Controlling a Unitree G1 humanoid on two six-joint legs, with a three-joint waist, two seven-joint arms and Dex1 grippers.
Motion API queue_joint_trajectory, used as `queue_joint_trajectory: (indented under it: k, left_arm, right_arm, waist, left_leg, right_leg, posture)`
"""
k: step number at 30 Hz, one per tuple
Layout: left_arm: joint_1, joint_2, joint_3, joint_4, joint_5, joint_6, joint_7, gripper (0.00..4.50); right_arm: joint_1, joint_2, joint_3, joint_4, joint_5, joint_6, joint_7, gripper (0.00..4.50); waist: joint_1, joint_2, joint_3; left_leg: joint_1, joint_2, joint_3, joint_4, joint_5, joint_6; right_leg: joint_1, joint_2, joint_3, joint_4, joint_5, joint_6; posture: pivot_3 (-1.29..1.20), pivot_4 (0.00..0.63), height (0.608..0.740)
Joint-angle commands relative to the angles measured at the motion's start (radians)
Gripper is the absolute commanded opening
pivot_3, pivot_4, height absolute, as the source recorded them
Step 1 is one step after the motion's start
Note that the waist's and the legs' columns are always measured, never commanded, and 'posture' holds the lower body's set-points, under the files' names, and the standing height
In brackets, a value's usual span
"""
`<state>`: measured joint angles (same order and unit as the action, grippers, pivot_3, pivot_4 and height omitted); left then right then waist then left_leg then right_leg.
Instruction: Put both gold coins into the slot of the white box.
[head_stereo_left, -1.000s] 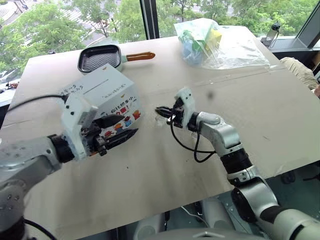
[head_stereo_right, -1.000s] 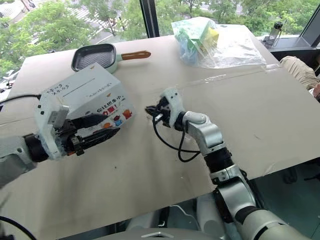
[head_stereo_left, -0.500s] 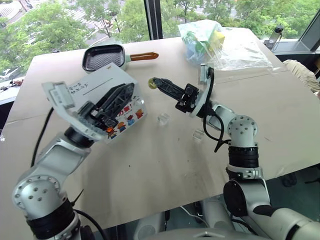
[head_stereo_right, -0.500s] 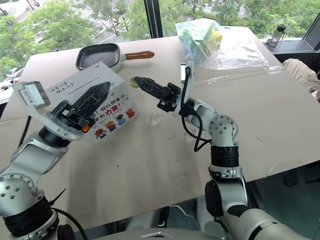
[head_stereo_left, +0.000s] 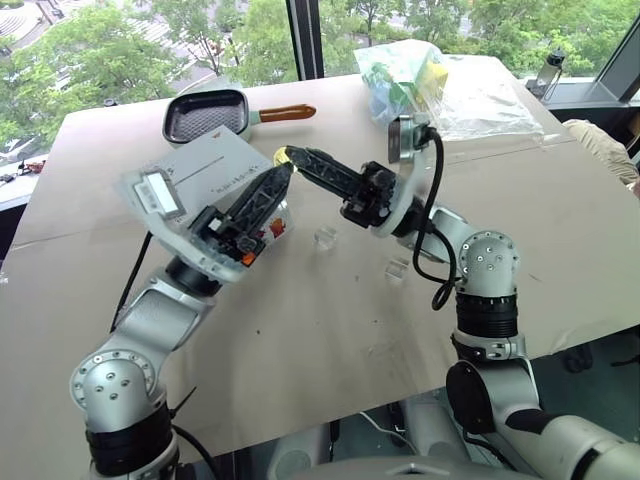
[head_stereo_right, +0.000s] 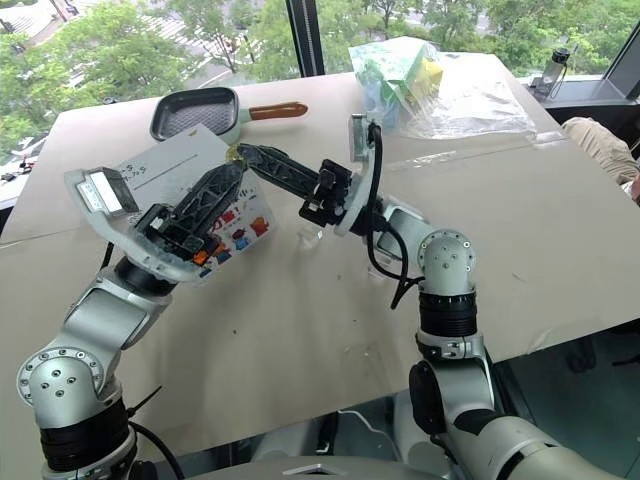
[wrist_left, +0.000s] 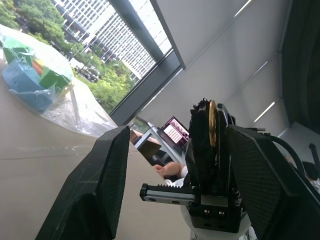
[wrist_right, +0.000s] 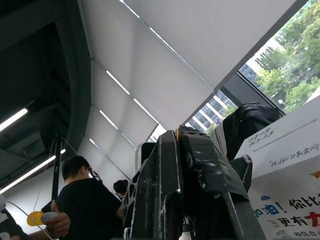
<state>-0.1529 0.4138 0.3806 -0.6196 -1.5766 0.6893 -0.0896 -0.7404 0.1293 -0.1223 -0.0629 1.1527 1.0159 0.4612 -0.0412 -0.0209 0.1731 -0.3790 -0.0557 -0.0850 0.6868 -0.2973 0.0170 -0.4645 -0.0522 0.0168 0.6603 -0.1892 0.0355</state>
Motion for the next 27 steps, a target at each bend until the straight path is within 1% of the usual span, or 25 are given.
queue_joint_trajectory:
  k: [1,2,3,4,5,6,7,12,16,17,18,19,20,21,22,23,24,25,27]
  left_arm:
    - [0.003,0.030,-0.005,-0.034,-0.049,-0.025,-0.036,2.55]
    - [0.004,0.034,-0.007,-0.033,-0.054,-0.030,-0.040,2.37]
    - [0.003,0.037,-0.011,-0.034,-0.057,-0.033,-0.045,2.00]
    - [0.003,0.041,-0.014,-0.034,-0.061,-0.036,-0.048,1.37]
    - [0.004,0.044,-0.018,-0.034,-0.062,-0.039,-0.050,0.98]
    - [0.004,0.046,-0.023,-0.035,-0.063,-0.043,-0.054,0.42]
    - [0.002,0.046,-0.027,-0.034,-0.062,-0.048,-0.055,0.05]
    - [0.002,0.047,-0.044,-0.032,-0.057,-0.071,-0.063,0.05]
    - [0.002,0.048,-0.049,-0.027,-0.046,-0.084,-0.071,0.05]
    - [0.002,0.051,-0.046,-0.027,-0.045,-0.087,-0.073,0.00]
    - [0.004,0.056,-0.042,-0.027,-0.043,-0.089,-0.075,0.00]
    - [0.006,0.066,-0.035,-0.027,-0.042,-0.088,-0.079,0.00]
    - [0.009,0.080,-0.024,-0.024,-0.044,-0.086,-0.083,0.00]
    - [0.013,0.103,-0.008,-0.019,-0.044,-0.081,-0.088,0.00]
    - [0.021,0.141,0.014,-0.012,-0.042,-0.068,-0.095,0.00]
    - [0.028,0.178,0.035,-0.004,-0.038,-0.056,-0.105,0.00]
    - [0.032,0.209,0.049,0.003,-0.036,-0.049,-0.111,0.00]
    - [0.035,0.253,0.072,0.016,-0.034,-0.037,-0.121,0.00]
    - [0.040,0.378,0.117,0.062,0.022,0.006,-0.143,0.00]
  right_arm:
    - [-0.016,0.007,0.017,-0.042,0.043,-0.002,0.007,0.00]
    - [-0.016,0.004,0.020,-0.043,0.044,-0.001,0.009,0.00]
    - [-0.015,0.001,0.023,-0.044,0.046,0.001,0.010,0.00]
    - [-0.014,-0.002,0.026,-0.045,0.049,0.002,0.011,0.00]
    - [-0.013,-0.004,0.028,-0.046,0.051,0.003,0.012,0.00]
    - [-0.013,-0.007,0.030,-0.047,0.052,0.004,0.014,0.00]
    - [-0.013,-0.009,0.033,-0.047,0.052,0.005,0.015,0.00]
    - [-0.012,-0.024,0.044,-0.045,0.052,0.008,0.021,0.00]
    - [-0.010,-0.037,0.062,-0.045,0.018,-0.021,0.047,0.00]
    - [-0.009,-0.038,0.063,-0.046,0.023,-0.025,0.061,0.67]
    - [-0.008,-0.040,0.063,-0.048,0.030,-0.025,0.069,0.98]
    - [-0.007,-0.041,0.063,-0.049,0.034,-0.026,0.072,1.41]
    - [-0.004,-0.039,0.060,-0.047,0.023,-0.039,0.057,2.00]
    - [-0.001,-0.040,0.058,-0.039,0.003,-0.054,0.037,2.40]
    - [0.001,-0.048,0.059,-0.031,-0.016,-0.066,0.033,2.90]
    - [0.003,-0.060,0.062,-0.026,-0.036,-0.077,0.036,3.42]
    - [0.003,-0.072,0.067,-0.023,-0.055,-0.086,0.046,3.75]
    - [0.003,-0.088,0.074,-0.019,-0.078,-0.101,0.063,4.28]
    - [-0.004,-0.141,0.103,-0.017,-0.159,-0.156,0.119,4.28]
  waist:
    - [0.000,0.000,0.000]
    - [0.000,0.000,0.000]
    - [0.000,0.000,0.000]
    - [0.000,0.000,0.000]
    - [0.001,0.000,0.000]
    - [0.001,0.000,0.000]
    - [0.001,0.000,0.000]
    - [0.000,0.000,0.000]
    - [0.001,0.000,0.000]
    - [0.000,0.000,0.000]
    - [0.000,0.000,0.000]
    - [-0.001,0.000,0.000]
    - [-0.001,0.000,0.000]
    - [0.000,0.000,0.000]
    - [0.000,0.000,0.000]
    - [0.000,0.000,0.000]
    - [0.000,0.000,0.000]
    - [0.001,0.000,0.000]
    - [0.001,0.000,0.000]
  left_leg:
    - [0.000,0.000,0.000,0.000,0.000,0.000]
    - [0.000,0.000,0.000,0.000,0.000,0.000]
    - [0.000,0.000,0.000,0.000,0.000,0.000]
    - [0.000,0.000,0.000,0.000,0.000,0.000]
    - [0.000,0.000,0.000,0.000,0.000,0.000]
    - [0.000,0.000,0.000,0.000,0.000,0.000]
    - [0.000,0.000,0.000,0.000,0.000,0.000]
    - [0.000,0.000,0.000,0.000,0.000,0.000]
    - [0.000,0.000,0.000,0.000,0.000,0.000]
    - [0.000,0.000,0.000,0.000,0.000,0.000]
    - [0.000,0.000,0.001,0.000,0.000,0.000]
    - [0.000,0.000,0.001,0.000,0.000,0.000]
    - [0.000,0.000,0.001,0.000,0.000,0.000]
    - [0.000,0.000,0.000,0.000,0.000,0.000]
    - [0.000,0.000,0.000,0.000,0.000,0.000]
    - [0.000,0.000,0.000,0.000,0.000,0.000]
    - [0.000,0.000,0.000,0.000,0.000,0.000]
    - [0.000,0.000,0.000,0.000,0.000,0.000]
    - [0.000,0.000,0.000,0.000,0.000,0.000]
  right_leg:
    - [0.000,0.000,0.000,0.000,0.000,0.000]
    - [0.000,0.000,0.000,0.000,0.000,0.000]
    - [0.000,0.000,0.000,0.000,0.000,0.000]
    - [0.000,0.000,0.000,0.000,0.000,0.000]
    - [0.000,0.000,0.000,0.000,0.000,0.000]
    - [0.000,0.000,0.000,0.000,0.000,0.000]
    - [0.000,0.000,0.000,0.000,0.000,0.000]
    - [0.000,0.000,0.000,0.000,0.000,0.000]
    - [0.000,0.000,0.000,0.000,0.000,0.000]
    - [0.000,0.000,0.000,0.000,0.000,0.000]
    - [0.000,0.000,0.000,0.000,0.000,0.000]
    - [0.000,0.000,0.000,0.000,0.000,0.000]
    - [0.000,0.000,0.000,0.000,0.000,0.000]
    - [0.000,0.001,0.000,0.000,0.000,0.000]
    - [0.000,0.001,0.000,0.000,0.000,0.000]
    - [0.000,0.001,0.000,0.000,0.000,0.000]
    - [0.000,0.001,0.000,0.000,0.000,0.000]
    - [0.000,0.001,0.000,0.000,0.000,0.000]
    - [0.000,0.003,-0.001,-0.001,0.000,0.000]
  posture:
    - [0.00,0.150,0.721]
    - [0.00,0.150,0.721]
    - [0.00,0.150,0.721]
    - [0.00,0.150,0.721]
    - [0.00,0.150,0.721]
    - [0.00,0.150,0.721]
    - [0.00,0.150,0.721]
    - [0.00,0.150,0.721]
    - [0.00,0.150,0.721]
    - [0.00,0.150,0.721]
    - [0.00,0.150,0.721]
    - [0.00,0.150,0.721]
    - [0.00,0.150,0.721]
    - [0.00,0.150,0.721]
    - [0.00,0.150,0.721]
    - [0.00,0.150,0.721]
    - [0.00,0.150,0.721]
    - [0.00,0.150,0.721]
    - [0.00,0.150,0.721]
